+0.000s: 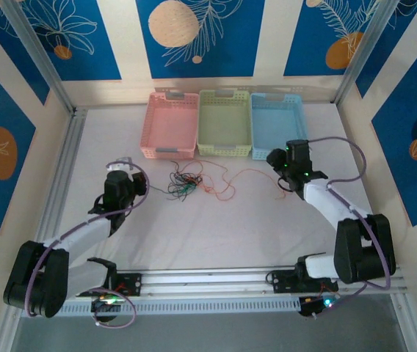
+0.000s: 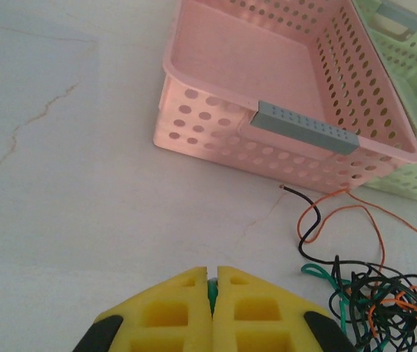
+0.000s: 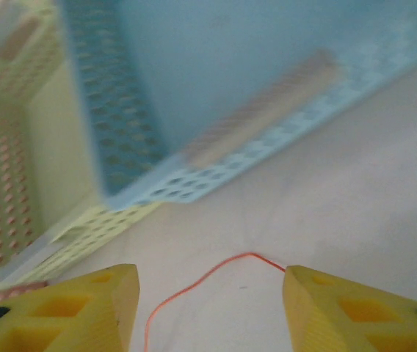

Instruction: Untangle the cables

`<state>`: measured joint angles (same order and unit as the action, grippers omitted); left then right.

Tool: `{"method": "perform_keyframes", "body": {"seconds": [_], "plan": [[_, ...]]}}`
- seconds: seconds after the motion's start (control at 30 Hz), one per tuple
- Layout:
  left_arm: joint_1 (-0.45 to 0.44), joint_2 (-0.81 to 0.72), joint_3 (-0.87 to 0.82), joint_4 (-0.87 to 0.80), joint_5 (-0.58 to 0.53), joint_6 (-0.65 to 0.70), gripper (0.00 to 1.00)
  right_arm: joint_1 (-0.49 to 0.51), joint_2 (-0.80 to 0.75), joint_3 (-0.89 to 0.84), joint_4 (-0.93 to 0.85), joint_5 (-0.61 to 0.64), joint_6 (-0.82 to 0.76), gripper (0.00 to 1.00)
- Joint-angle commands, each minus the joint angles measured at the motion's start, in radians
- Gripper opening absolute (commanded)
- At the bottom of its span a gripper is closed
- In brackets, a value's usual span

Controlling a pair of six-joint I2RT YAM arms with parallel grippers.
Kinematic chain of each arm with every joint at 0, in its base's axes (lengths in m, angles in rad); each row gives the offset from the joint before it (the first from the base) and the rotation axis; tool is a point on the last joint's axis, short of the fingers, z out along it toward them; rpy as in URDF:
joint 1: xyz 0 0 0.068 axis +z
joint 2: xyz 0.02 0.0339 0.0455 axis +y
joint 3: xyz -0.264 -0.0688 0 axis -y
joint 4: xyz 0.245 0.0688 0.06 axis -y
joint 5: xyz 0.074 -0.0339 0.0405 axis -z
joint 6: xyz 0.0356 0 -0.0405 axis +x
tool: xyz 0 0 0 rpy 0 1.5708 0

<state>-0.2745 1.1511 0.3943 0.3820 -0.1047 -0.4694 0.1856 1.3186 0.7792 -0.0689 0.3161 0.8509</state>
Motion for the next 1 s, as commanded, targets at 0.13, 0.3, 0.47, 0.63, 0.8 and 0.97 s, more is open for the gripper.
{"method": "perform_keyframes", "body": {"seconds": [0.13, 0.3, 0.47, 0.63, 0.8, 0.97], "plan": [[0.012, 0.006, 0.003, 0.037, 0.027, 0.014, 0.00, 0.054, -0.042, 0.066, -0.049, -0.004, -0.146, 0.58], [0.011, 0.009, 0.005, 0.038, 0.031, 0.014, 0.00, 0.103, 0.153, 0.202, -0.147, -0.202, -0.154, 0.54], [0.012, 0.006, 0.002, 0.038, 0.030, 0.014, 0.00, 0.166, 0.398, 0.345, -0.242, -0.257, -0.160, 0.49], [0.012, 0.009, 0.004, 0.040, 0.034, 0.014, 0.00, 0.200, 0.522, 0.407, -0.269, -0.295, -0.135, 0.48], [0.011, 0.012, 0.005, 0.040, 0.036, 0.014, 0.00, 0.216, 0.551, 0.419, -0.289, -0.272, -0.130, 0.48], [0.011, 0.014, 0.006, 0.040, 0.037, 0.014, 0.00, 0.229, 0.501, 0.408, -0.287, -0.238, -0.153, 0.47]]}}
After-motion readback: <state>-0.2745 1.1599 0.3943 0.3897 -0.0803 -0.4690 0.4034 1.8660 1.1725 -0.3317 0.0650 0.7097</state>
